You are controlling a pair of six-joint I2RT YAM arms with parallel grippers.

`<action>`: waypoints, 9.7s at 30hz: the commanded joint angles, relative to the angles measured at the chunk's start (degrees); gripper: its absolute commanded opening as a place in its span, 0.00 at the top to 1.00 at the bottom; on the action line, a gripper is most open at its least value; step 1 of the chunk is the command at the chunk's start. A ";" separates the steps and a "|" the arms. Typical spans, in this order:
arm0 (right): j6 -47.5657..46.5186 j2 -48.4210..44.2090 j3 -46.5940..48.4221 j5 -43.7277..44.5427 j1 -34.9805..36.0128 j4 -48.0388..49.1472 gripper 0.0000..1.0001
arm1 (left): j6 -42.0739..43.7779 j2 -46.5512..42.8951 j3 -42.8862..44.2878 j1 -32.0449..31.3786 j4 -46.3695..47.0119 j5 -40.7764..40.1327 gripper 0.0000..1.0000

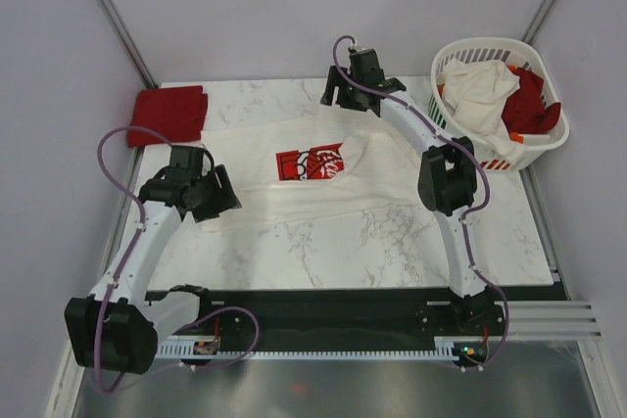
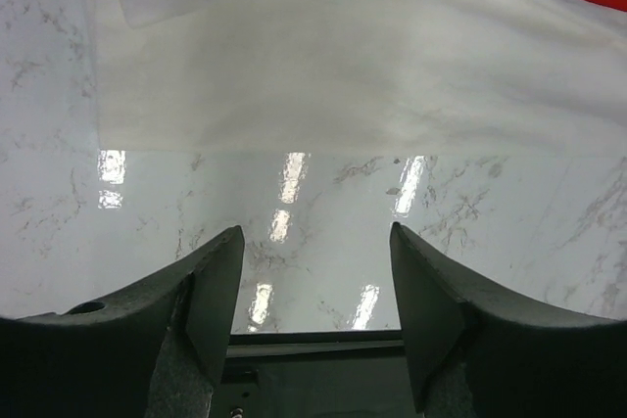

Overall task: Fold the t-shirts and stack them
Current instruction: Fold the tshirt

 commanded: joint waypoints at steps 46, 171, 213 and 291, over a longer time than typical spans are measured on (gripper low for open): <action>4.20 29.94 23.94 5.74 -4.57 28.16 1.00 | 2.79 -8.05 -0.23 3.98 2.49 5.33 0.34; -11.18 4.99 5.32 13.48 -8.96 18.31 1.00 | 2.44 -10.07 -0.58 8.02 2.75 4.62 0.35; -6.70 -16.29 -27.91 3.54 -7.38 26.15 1.00 | 15.62 73.33 73.86 4.85 11.10 -10.67 0.30; -2.57 -53.64 -60.07 13.03 -2.90 18.68 1.00 | 15.10 30.81 26.87 6.00 11.45 -14.36 0.98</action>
